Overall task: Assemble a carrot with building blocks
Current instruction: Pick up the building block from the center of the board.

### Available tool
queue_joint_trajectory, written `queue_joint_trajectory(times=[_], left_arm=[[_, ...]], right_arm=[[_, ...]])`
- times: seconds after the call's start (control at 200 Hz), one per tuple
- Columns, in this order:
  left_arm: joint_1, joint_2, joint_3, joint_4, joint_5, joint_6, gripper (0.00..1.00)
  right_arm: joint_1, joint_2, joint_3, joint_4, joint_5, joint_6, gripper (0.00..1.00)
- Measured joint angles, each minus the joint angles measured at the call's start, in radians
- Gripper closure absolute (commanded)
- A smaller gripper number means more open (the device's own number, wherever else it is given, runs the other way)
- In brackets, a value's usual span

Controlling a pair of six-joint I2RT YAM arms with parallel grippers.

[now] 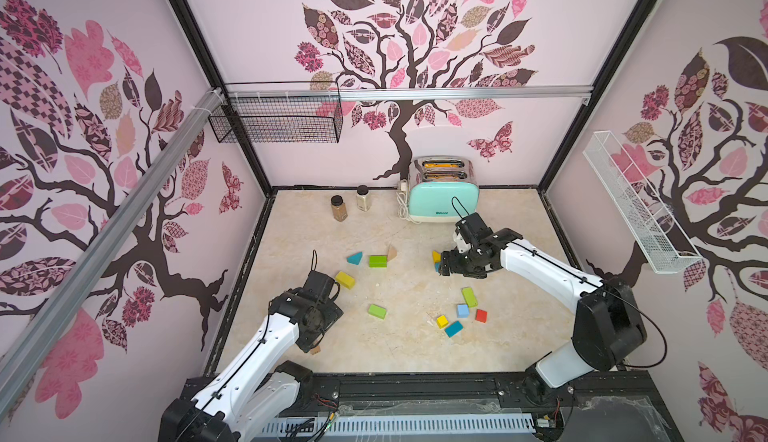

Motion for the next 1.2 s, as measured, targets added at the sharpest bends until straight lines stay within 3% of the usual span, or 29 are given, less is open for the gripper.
queue_joint_trajectory(times=[0.24,0.45,0.67,0.825,1.2], left_arm=[[0.004,-0.052,-0.132,0.004,-0.032,-0.057,0.11],[0.009,-0.077,-0.154,0.032,-0.095,-0.06,0.16],[0.011,-0.002,-0.176,0.12,-0.099,-0.051,0.29],[0.012,0.042,-0.179,0.135,-0.109,-0.048,0.49],[0.013,0.029,-0.178,0.14,-0.114,-0.051,0.75]], right_arm=[[0.0,-0.002,-0.008,0.007,-0.008,0.0,0.1],[0.0,-0.002,-0.014,0.021,-0.014,0.0,0.1],[0.002,-0.002,-0.014,0.022,-0.014,-0.001,0.12],[0.002,-0.002,-0.014,0.021,-0.013,-0.001,0.11],[0.003,-0.001,0.022,0.015,-0.01,0.0,0.1]])
